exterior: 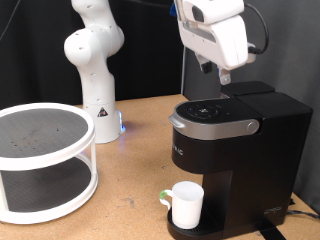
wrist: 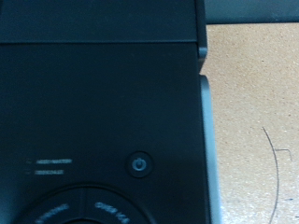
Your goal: Make a cup of coffee with the keurig machine
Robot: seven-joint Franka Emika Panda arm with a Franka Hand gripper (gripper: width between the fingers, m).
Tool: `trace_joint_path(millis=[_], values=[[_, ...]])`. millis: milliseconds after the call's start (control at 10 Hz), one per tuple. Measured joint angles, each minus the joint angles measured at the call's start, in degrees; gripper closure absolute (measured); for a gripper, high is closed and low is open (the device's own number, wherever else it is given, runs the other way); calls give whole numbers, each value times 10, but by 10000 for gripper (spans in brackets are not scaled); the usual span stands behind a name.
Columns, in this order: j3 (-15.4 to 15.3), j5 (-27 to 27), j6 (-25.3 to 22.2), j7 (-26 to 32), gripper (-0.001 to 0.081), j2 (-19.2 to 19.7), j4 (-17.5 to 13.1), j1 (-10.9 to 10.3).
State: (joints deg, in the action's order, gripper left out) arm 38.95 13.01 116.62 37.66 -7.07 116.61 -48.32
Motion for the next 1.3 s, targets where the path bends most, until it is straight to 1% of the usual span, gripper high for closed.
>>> trace_joint_path(millis=[100, 200, 300, 400, 500, 600, 700, 1000, 1300], values=[[0, -1, 21, 6, 227, 2, 9, 0], [0, -1, 42, 14, 409, 2, 21, 0], [0, -2, 58, 21, 409, 2, 33, 0], [0, -3, 73, 27, 546, 2, 44, 0], [0, -5, 84, 33, 546, 2, 55, 1], [0, -7, 95, 37, 723, 2, 65, 1], [0, -9, 105, 40, 780, 2, 75, 2], [0, -10, 122, 42, 801, 2, 97, 2], [0, -10, 132, 42, 805, 2, 109, 2]])
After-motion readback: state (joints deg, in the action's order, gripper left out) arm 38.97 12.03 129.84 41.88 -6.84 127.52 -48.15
